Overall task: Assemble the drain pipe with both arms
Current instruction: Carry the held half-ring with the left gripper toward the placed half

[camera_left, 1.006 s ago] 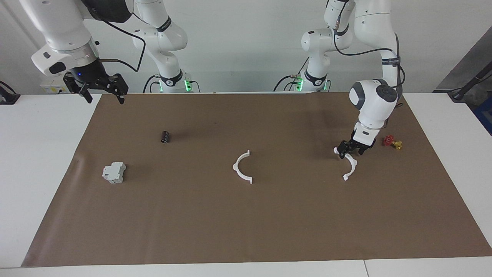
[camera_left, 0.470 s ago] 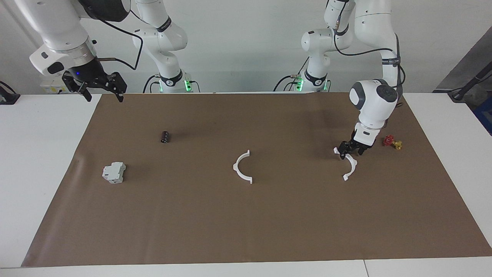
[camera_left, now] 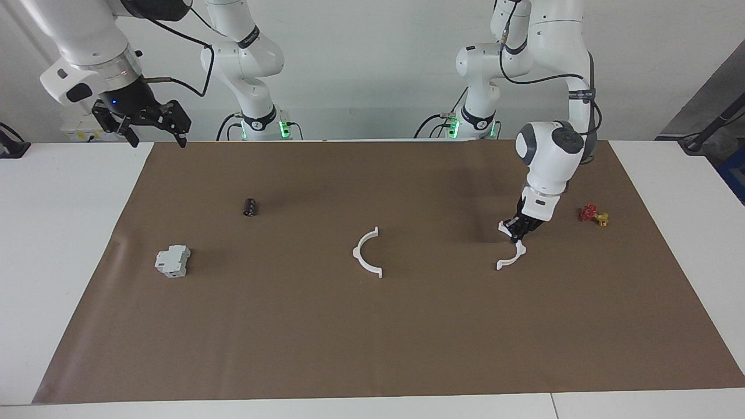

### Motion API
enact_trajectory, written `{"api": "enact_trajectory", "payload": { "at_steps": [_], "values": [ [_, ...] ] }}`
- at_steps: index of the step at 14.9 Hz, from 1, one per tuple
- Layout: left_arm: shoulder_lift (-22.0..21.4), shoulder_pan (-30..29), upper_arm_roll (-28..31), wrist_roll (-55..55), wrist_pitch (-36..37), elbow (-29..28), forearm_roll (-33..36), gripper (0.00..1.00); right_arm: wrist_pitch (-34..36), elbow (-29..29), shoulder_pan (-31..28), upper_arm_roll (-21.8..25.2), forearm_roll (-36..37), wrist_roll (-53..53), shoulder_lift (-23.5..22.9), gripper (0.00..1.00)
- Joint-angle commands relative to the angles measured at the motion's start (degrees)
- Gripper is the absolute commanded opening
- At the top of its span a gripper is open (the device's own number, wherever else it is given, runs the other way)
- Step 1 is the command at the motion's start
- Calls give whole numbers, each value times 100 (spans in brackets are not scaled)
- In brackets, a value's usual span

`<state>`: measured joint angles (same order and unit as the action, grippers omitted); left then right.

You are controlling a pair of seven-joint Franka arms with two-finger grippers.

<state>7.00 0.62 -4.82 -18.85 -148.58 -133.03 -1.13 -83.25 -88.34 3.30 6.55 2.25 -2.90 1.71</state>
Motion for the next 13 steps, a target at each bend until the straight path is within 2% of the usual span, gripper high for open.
{"api": "enact_trajectory", "payload": {
  "at_steps": [1, 4, 8, 10, 12, 13],
  "values": [
    [21, 183, 60, -371, 65, 188, 60, 0, 11, -16, -92, -40, -128, -123, 49, 100],
    [100, 692, 69, -1714, 215, 549, 60, 0, 28, -16, -57, -31, -137, -158, 49, 100],
    [100, 1545, 87, -2700, 355, 663, 69, 0, 28, -16, -57, -40, -137, -167, 49, 100],
    [178, 1818, 95, -3097, 1168, 1170, 182, 0, 28, -16, -57, -40, -137, -167, 49, 100],
    [319, 1932, 61, -3456, 2206, 1952, 630, 0, 28, -16, -57, -40, -137, -167, 49, 100],
    [381, 2081, 69, -3693, 2419, 2182, 666, 0, 28, -16, -57, -40, -137, -167, 49, 100]
  ]
}}
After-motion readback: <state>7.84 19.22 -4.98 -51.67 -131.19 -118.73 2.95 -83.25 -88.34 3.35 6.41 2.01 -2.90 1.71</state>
